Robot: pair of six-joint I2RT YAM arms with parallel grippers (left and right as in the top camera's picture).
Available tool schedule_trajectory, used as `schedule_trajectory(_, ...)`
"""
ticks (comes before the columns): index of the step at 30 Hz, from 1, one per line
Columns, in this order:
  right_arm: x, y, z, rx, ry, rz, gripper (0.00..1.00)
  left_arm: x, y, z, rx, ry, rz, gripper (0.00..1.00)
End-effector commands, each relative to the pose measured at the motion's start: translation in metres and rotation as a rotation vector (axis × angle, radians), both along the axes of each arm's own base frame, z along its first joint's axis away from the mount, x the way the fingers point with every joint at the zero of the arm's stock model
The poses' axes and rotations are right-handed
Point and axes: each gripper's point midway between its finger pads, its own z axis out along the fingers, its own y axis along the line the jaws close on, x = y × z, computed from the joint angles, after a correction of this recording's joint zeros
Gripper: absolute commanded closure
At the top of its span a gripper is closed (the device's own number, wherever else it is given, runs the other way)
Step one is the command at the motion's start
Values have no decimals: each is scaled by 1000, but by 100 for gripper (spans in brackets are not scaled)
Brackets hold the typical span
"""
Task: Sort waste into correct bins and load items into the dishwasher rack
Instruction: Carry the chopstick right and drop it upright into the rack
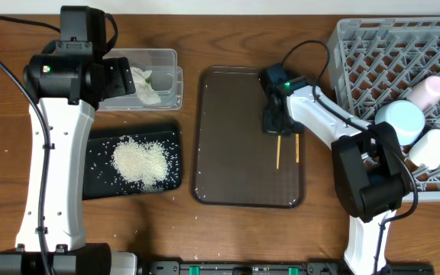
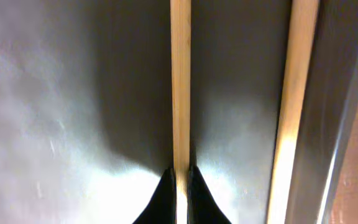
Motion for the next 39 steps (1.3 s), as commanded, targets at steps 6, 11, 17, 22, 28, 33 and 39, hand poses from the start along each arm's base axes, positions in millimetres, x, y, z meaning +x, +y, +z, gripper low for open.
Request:
schedule_trajectory(6,57,-25,110,77,-180,41,99,-2,3,2,12,0,1,4)
schedule_trajectory(11,74,-72,170,73,-309,24,99,-2,3,2,12,-1,1,4)
schedule_trajectory(17,78,-133,183,27,-343,3,99,-2,3,2,12,0,1,4)
schedule_trajectory(22,87,-171,182,0,-367,-35,99,-2,3,2,12,0,1,4)
schedule_trajectory(28,102,-196,190,-42,-438,44,99,-2,3,2,12,0,1,4)
schedule_trajectory(33,111,-189,190,-14,-470,121,99,-2,3,2,12,0,1,4)
schedule_trajectory(39,115,-189,180,-12,-481,123,99,-2,3,2,12,0,1,4)
